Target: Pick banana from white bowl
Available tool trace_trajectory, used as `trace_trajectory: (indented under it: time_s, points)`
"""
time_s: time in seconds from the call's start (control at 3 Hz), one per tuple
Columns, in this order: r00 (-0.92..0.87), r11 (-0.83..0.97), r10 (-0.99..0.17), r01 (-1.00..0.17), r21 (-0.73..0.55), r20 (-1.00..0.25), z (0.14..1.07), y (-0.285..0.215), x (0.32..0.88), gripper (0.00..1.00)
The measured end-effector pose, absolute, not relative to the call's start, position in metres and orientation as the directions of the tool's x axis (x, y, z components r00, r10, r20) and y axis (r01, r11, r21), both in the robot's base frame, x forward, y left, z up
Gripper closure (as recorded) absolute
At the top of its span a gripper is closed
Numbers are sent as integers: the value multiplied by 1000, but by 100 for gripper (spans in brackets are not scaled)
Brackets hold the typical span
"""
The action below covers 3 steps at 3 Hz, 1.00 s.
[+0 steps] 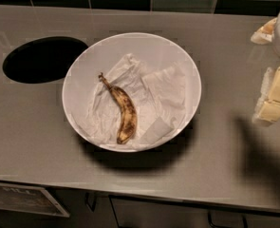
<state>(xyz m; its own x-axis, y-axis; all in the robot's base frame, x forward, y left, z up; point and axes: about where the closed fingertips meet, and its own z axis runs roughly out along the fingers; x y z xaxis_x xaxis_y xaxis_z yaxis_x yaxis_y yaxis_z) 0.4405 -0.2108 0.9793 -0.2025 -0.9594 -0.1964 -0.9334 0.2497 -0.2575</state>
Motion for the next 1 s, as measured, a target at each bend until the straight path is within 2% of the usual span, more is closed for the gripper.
trace_trajectory:
  time_s: [0.67, 1.0]
  points:
    - [18, 9, -989, -983, -183, -149, 959, -126, 456, 0]
    - [18, 10, -989, -983, -184, -149, 959, -126, 457, 0]
